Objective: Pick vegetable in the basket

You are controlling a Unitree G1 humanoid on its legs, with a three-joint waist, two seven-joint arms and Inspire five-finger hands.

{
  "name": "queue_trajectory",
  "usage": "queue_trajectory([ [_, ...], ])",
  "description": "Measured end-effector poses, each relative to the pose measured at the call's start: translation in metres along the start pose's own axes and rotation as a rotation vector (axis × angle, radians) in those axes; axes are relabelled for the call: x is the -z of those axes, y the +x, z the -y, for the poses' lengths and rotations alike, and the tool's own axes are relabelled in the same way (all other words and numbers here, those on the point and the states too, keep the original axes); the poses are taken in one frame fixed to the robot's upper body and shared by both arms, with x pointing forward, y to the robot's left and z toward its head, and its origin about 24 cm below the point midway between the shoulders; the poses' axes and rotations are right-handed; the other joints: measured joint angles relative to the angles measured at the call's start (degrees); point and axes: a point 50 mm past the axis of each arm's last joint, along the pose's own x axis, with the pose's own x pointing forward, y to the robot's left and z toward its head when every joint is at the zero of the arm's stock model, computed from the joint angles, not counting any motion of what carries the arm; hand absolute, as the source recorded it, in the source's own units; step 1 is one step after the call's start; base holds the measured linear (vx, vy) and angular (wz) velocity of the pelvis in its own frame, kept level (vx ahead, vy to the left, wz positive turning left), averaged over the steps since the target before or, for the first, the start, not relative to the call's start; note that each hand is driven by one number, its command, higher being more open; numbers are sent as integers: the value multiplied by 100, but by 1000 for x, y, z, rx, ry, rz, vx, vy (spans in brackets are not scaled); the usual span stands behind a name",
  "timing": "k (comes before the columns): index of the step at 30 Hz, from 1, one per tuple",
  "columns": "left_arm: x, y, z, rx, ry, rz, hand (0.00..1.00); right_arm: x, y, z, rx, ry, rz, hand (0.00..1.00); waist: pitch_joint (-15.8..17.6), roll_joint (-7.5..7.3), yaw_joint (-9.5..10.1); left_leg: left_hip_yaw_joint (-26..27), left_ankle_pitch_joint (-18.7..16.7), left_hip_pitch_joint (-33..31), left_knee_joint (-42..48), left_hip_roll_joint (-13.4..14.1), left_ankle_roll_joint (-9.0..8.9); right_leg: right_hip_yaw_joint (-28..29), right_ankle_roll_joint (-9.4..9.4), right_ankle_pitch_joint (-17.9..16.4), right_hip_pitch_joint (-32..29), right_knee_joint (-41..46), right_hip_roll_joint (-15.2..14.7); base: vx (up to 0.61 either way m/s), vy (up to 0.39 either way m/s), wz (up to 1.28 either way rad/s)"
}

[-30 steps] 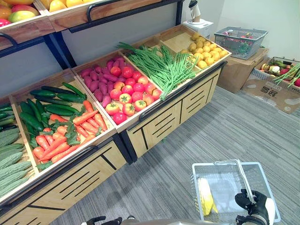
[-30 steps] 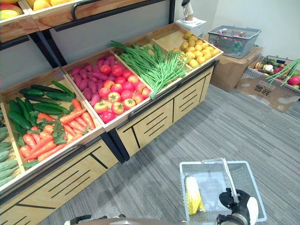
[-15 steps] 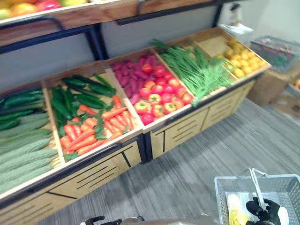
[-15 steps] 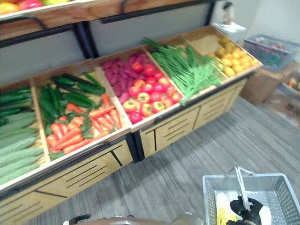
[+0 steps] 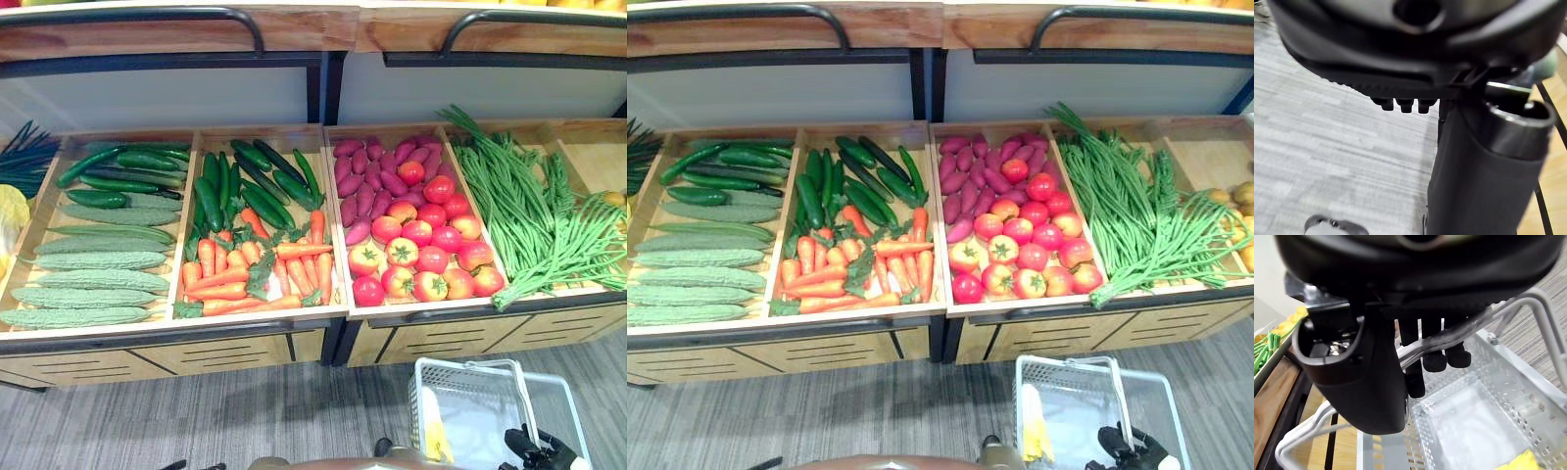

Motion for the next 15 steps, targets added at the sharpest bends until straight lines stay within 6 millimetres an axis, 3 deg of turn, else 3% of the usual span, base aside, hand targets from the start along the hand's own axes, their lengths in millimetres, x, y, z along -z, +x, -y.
queue_trajectory([
  [1, 6, -4, 7, 20, 6, -15, 100, 1, 0, 1, 6, 8, -9, 0, -3, 1, 7, 83, 130, 126, -151, 44, -48, -36, -41, -25, 94, -48, 56, 126, -255, 18],
  [7, 9, -4, 2, 14, 5, 1, 100, 1, 4, 6, 59, 83, -49, 0, -91, -45, -8, 292, 423, 254, -486, 22, -137, 1, -135, -3, 144, -242, 100, 30, -52, -2],
  [15, 0, 0, -2, 26, 69, 77, 100, 17, -2, 1, 32, 34, -108, 0, -233, -4, -113, 472, 745, 225, -933, -81, -117, -134, -129, 423, 338, -925, 44, -48, 33, 8],
])
